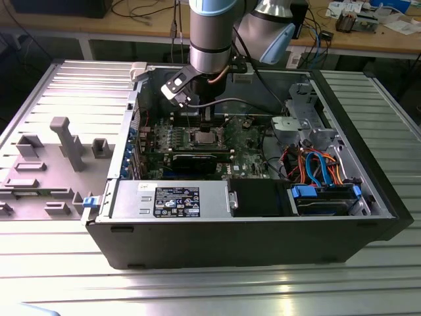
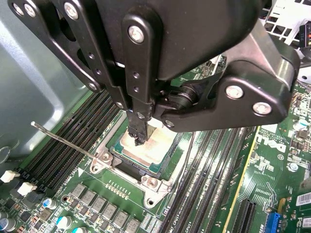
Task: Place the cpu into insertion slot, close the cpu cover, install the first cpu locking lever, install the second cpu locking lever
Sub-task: 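Close the cpu cover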
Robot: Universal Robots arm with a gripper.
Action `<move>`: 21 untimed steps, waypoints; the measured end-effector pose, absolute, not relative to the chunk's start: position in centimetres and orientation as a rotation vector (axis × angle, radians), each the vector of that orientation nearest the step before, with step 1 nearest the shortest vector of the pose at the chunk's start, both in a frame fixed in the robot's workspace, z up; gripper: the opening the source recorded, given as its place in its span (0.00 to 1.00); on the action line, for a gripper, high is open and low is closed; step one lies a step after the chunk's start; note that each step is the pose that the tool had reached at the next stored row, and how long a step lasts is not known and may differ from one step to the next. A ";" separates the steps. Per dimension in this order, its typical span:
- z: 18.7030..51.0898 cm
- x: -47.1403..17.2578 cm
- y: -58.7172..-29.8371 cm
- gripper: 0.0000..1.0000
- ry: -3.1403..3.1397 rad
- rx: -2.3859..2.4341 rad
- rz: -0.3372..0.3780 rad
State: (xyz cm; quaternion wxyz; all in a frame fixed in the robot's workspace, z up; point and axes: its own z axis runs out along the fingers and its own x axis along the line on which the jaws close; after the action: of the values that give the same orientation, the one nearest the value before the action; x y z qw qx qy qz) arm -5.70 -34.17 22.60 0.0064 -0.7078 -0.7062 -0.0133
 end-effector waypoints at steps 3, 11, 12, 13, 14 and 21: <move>22.6 -5.7 -34.2 0.11 -2.210 -2.215 -0.042; 23.1 -5.7 -34.2 0.11 -2.210 -2.215 -0.041; 23.1 -5.7 -34.2 0.11 -2.210 -2.215 -0.041; 23.3 -5.7 -34.2 0.11 -2.210 -2.215 -0.041; 23.3 -5.7 -34.2 0.11 -2.210 -2.215 -0.041; 24.2 -5.7 -34.2 0.11 -2.210 -2.215 -0.041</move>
State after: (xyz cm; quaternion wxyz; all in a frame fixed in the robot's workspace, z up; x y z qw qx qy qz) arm -5.70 -34.17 24.22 0.0062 -0.7078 -0.7063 -0.0131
